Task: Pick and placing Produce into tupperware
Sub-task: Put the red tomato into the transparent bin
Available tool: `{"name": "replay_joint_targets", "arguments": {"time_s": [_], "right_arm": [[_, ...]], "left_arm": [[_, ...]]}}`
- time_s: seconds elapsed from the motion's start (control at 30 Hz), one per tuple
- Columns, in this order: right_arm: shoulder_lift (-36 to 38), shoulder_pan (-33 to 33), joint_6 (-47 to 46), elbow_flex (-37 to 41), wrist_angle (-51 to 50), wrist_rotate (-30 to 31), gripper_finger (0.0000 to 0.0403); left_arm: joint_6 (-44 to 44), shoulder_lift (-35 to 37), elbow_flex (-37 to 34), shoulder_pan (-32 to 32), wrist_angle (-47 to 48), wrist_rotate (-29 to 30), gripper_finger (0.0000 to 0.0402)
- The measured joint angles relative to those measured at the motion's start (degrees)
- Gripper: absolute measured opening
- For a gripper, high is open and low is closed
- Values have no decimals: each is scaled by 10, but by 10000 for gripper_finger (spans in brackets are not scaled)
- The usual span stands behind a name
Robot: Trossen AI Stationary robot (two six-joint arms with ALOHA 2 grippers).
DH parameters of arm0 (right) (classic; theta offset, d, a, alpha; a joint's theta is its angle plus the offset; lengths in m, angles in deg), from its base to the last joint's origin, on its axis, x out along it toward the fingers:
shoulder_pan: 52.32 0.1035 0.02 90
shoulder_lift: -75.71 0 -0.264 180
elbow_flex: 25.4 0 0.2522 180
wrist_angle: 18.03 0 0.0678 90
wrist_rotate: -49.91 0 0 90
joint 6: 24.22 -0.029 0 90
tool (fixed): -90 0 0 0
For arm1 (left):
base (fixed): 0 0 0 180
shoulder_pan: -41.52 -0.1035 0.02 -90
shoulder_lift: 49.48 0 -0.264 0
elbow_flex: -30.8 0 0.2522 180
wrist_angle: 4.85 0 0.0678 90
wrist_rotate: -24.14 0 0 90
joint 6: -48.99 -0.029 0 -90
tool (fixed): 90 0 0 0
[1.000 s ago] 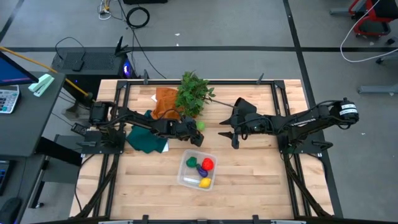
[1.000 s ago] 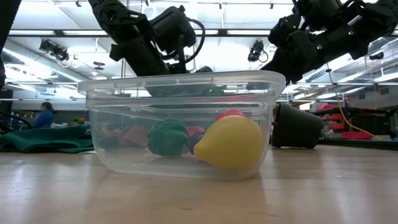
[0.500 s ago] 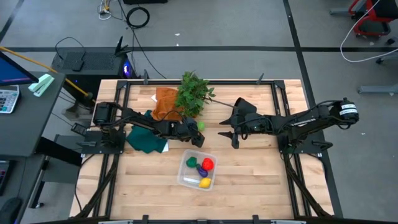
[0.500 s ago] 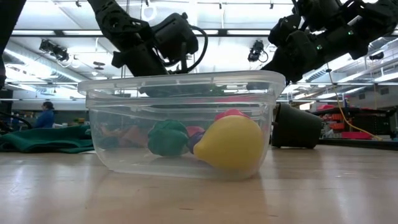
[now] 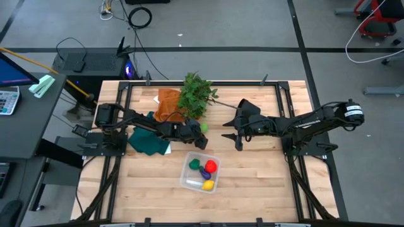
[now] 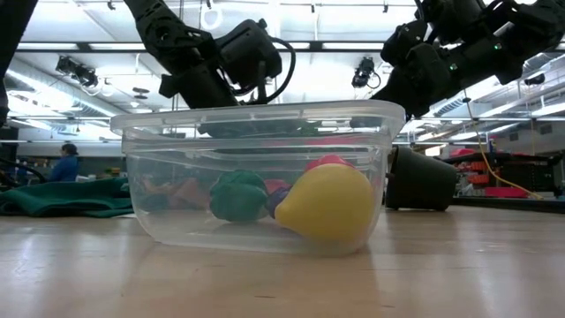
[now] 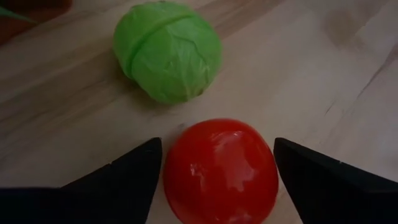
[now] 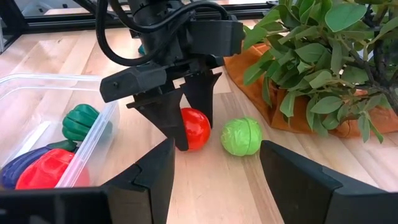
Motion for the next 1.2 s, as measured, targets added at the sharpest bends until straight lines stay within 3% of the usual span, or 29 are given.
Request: {"name": "replay_joint_targets", "arguments": {"time_s": [0.5, 0.93, 1.2], "right_arm": [[0, 0, 0, 0, 0, 0, 195], [0, 0, 0, 0, -7, 0, 195], [0, 1, -1, 0, -40, -73, 195]], "left_arm": [[-63, 3, 41, 2, 8, -27, 265], [-144, 4, 164, 29, 174, -28, 268], [-154, 4, 203, 54, 227, -29, 262]]}}
